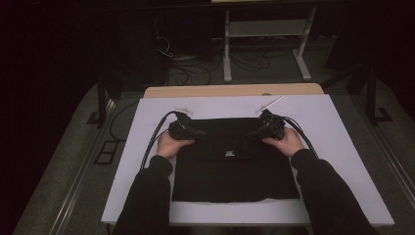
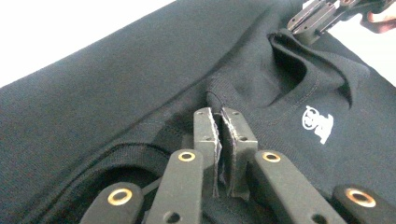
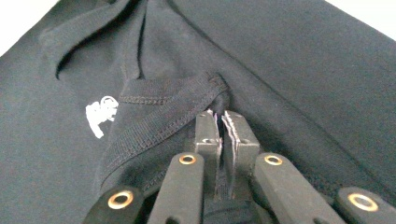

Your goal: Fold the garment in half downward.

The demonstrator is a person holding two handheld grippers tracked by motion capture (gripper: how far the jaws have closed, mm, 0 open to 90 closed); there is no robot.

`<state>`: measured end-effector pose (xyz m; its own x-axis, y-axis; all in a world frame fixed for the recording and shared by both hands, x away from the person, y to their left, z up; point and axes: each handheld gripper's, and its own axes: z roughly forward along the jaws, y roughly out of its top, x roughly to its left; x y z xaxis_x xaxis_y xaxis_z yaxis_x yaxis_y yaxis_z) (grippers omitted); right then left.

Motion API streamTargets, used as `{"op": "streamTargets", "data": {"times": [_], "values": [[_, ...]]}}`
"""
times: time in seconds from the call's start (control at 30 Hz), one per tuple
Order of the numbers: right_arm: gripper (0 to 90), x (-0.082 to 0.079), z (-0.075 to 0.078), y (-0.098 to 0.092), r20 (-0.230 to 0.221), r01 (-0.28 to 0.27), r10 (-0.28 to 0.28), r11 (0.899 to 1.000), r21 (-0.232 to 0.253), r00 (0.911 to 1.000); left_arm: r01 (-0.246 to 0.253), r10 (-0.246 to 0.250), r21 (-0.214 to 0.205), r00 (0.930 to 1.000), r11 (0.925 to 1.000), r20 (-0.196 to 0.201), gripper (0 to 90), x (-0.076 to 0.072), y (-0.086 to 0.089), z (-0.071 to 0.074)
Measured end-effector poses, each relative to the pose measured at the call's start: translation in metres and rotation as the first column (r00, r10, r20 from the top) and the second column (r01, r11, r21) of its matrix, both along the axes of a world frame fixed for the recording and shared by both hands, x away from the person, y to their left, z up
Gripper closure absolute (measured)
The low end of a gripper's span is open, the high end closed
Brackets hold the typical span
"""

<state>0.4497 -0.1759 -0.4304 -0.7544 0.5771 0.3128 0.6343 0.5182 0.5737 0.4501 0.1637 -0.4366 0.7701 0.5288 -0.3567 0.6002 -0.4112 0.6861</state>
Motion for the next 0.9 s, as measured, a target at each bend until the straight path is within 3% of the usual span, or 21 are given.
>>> {"op": "streamTargets", "data": {"times": [0.3, 0.7, 0.9], "values": [[84.6, -0.003, 0.014, -0.007, 0.025, 0.013, -0.014, 0.999, 0.039, 0.9996, -0.008, 0.008, -0.022, 0.9996, 0.9997, 0.025, 84.8, -0.003, 0.003, 0.015], [84.6, -0.009, 0.034, -0.017, 0.052, 0.026, -0.029, 0.998, 0.055, 0.9982, -0.018, 0.018, -0.008, 0.9977, 0.9998, 0.065, 84.5, -0.010, 0.011, 0.039], [84.7, -0.012, 0.041, -0.022, 0.042, 0.028, -0.031, 0.997, 0.073, 0.9986, -0.011, 0.011, -0.003, 0.9977, 0.9999, 0.067, 84.5, -0.014, 0.011, 0.047]]}}
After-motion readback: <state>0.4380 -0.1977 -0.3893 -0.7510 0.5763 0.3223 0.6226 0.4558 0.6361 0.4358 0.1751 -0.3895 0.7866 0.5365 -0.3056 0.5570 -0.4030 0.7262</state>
